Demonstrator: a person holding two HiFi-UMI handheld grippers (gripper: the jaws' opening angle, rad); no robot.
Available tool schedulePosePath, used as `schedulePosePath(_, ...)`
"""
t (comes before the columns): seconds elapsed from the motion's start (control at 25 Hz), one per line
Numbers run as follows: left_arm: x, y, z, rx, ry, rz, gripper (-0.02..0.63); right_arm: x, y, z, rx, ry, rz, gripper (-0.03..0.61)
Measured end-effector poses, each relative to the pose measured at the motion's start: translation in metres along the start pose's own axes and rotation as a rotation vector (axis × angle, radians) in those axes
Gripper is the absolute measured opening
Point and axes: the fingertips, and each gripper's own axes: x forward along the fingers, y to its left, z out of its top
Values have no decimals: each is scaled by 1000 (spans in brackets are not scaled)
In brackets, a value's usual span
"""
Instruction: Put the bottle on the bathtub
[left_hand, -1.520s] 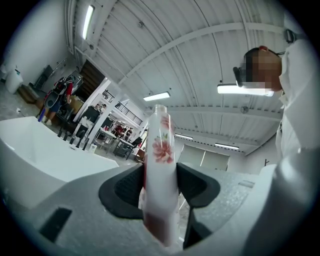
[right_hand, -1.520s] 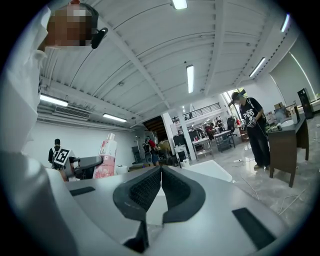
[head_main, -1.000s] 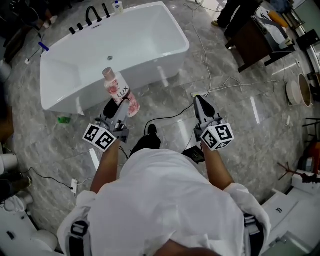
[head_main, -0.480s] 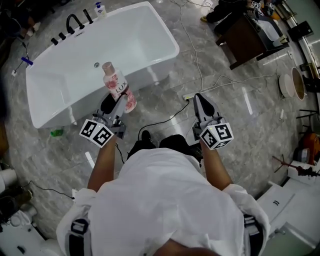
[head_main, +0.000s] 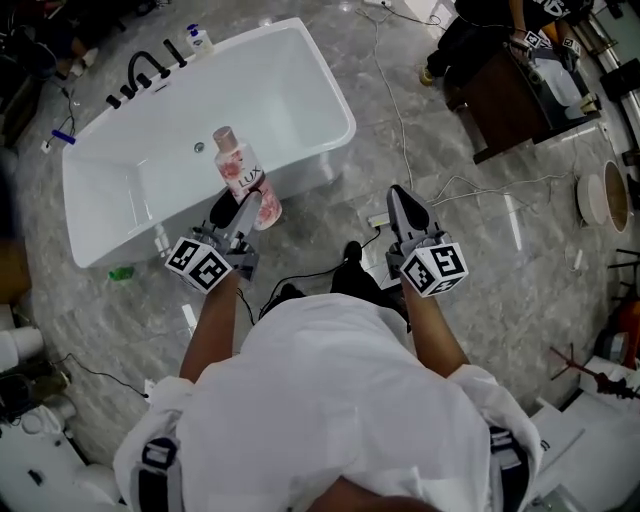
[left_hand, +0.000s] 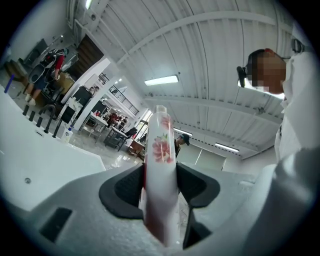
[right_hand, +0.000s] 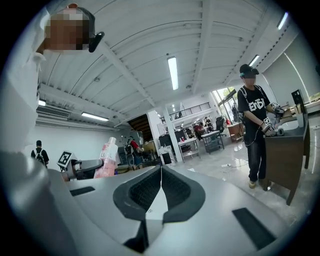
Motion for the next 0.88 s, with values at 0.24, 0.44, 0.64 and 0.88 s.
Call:
schedulePosePath(0.24, 75, -29, 13, 4, -45, 23, 209, 19, -76, 37, -11, -6, 61, 15)
schedulePosePath(0.44, 125, -38, 23, 14, -75, 75, 210, 41, -124, 60, -64, -22, 100, 15)
schedulePosePath(0.64, 133, -41, 15, 59, -62, 129, 210, 63, -140, 53, -21, -11, 157, 15)
schedulePosePath(0.88, 139, -25, 23, 105, -73, 198, 210, 96, -143, 63, -49, -37, 178, 15)
